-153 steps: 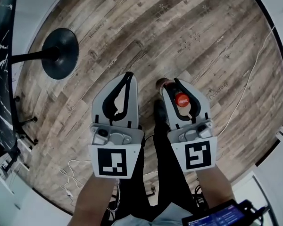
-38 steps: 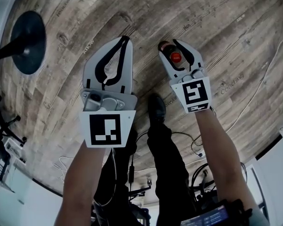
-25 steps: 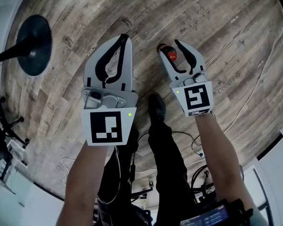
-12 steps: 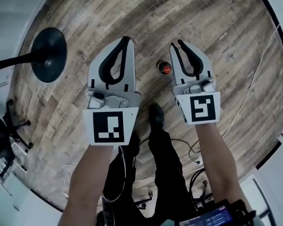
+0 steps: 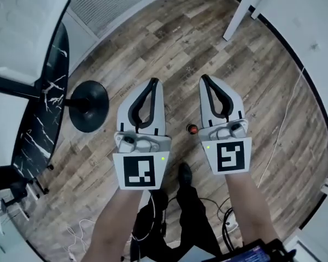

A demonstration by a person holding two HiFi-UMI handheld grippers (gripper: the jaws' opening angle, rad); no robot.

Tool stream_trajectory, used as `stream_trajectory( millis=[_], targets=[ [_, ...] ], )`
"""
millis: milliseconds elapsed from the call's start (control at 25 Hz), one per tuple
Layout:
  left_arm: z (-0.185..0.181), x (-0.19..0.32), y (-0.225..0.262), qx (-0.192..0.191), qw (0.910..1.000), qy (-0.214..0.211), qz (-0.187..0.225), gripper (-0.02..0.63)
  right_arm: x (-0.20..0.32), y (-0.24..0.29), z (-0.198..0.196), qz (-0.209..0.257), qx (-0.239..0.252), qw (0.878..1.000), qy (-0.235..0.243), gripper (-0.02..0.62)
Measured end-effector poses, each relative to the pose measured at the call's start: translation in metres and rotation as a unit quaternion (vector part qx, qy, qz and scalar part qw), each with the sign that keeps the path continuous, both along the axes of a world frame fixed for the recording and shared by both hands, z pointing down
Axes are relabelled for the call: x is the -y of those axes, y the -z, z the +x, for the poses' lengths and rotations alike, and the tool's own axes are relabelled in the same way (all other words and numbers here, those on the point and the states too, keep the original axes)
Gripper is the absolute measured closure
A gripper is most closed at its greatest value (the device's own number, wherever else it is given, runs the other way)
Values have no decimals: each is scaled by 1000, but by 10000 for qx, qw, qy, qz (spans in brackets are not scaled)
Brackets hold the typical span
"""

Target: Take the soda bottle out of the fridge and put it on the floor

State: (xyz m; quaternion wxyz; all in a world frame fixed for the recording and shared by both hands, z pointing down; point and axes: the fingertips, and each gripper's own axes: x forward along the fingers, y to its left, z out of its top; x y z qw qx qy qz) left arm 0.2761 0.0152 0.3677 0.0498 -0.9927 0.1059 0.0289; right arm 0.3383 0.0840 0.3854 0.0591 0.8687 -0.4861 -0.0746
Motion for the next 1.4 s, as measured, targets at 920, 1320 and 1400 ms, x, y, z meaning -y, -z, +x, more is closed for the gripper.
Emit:
stream_trajectory(
  millis=[920, 1320, 1400],
  targets=[
    [-151, 9, 444, -1459, 9740, 848, 1512, 591, 11, 477, -154, 1514, -1702, 9717, 627, 583],
    [-178, 10, 460, -1597, 9724, 921, 1433, 591, 7, 498, -187, 1640, -1755, 9684, 675, 584],
    [-180, 8, 459, -1507, 9728, 916, 1503, 591, 6, 498, -189, 1609, -1781, 9685, 661, 584]
  ],
)
